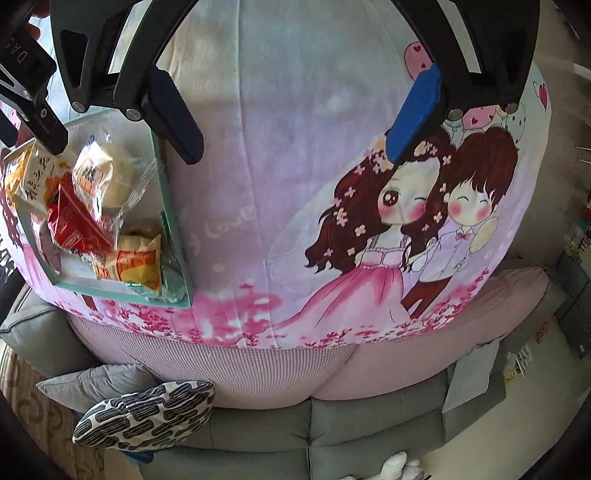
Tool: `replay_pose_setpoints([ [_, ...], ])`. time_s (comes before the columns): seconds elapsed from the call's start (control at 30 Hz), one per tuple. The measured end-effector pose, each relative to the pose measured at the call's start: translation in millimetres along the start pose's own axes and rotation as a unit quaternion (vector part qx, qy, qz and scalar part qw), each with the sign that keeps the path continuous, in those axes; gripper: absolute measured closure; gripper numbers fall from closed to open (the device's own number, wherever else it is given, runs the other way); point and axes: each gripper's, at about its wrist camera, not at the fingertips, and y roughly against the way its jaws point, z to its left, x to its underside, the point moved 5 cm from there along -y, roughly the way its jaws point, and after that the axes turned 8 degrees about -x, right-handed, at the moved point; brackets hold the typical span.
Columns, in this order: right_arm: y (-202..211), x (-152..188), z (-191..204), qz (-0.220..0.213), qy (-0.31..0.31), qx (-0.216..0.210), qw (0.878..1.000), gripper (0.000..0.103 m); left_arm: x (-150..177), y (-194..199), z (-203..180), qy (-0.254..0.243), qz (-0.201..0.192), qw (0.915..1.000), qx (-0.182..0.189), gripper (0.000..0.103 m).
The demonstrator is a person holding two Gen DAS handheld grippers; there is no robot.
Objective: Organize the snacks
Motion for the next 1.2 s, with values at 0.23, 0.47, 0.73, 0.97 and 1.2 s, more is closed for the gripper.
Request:
replay_pose_setpoints([
  [0.23,-2,10,11,0.008,0.019,0.0,1.0,0.0,19,0,9,0.002,0.018,0.9998,0.003,0.004],
  [0.47,-2,10,14,0.007,0.024,-0.001,1.0,0.0,18,-3,13,0.007,0.024,0.9997,0.006,0.004],
  [0.73,-5,9,16,0.007,0.033,0.001,0.999,0.0,21,-11,12,-0.005,0.044,0.999,0.01,0.004],
  [0.97,-8,10,13,0.01,0.037,0.009,0.999,0.0,23,-16,12,-0.015,0.057,0.9981,0.019,0.004],
  [1.2,-6,10,15,0.009,0.045,0.01,0.999,0.0,25,-16,14,-0.011,0.063,0.9976,0.028,0.004],
])
